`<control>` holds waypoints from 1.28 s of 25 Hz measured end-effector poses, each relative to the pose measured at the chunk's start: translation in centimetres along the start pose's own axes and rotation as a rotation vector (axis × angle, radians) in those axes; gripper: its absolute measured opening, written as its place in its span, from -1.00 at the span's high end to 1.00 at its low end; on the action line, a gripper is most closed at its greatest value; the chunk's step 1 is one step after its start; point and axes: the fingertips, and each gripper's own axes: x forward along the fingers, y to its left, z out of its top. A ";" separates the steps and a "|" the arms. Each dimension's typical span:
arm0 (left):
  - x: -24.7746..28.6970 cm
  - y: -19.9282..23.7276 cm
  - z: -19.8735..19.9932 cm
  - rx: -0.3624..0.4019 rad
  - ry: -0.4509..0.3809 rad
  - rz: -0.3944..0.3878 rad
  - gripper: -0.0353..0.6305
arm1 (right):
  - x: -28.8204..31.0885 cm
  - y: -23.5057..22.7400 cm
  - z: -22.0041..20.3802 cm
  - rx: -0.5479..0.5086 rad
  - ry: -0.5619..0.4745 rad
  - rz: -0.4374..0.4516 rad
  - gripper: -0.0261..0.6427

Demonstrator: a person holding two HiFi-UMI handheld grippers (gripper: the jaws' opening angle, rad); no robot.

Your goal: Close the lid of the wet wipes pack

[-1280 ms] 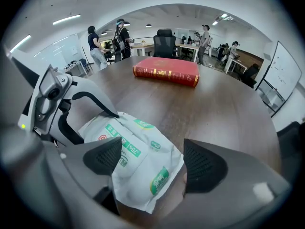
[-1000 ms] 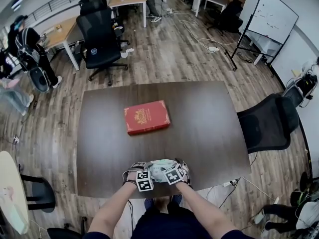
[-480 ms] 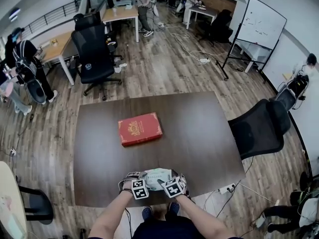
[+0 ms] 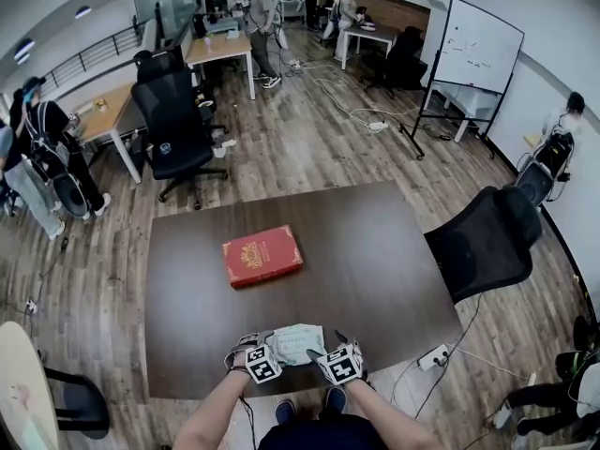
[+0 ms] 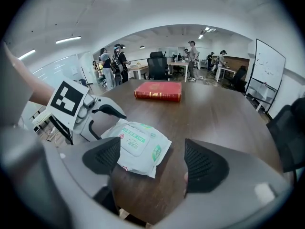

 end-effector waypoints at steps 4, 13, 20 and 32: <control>-2.6 1.5 2.0 -0.153 -0.126 0.063 -0.50 | -1.5 0.2 -0.4 -0.016 -0.035 0.003 -0.38; -9.6 3.5 5.6 -0.511 -0.367 0.194 -0.58 | -5.4 0.7 0.9 -0.041 -0.114 0.032 -0.38; -14.1 1.9 6.3 -0.632 -0.470 0.255 -0.59 | -8.6 0.2 1.3 -0.024 -0.177 0.033 -0.38; -20.8 -0.7 4.0 -0.768 -0.618 0.369 -0.60 | -13.8 0.6 1.7 0.019 -0.258 0.053 -0.38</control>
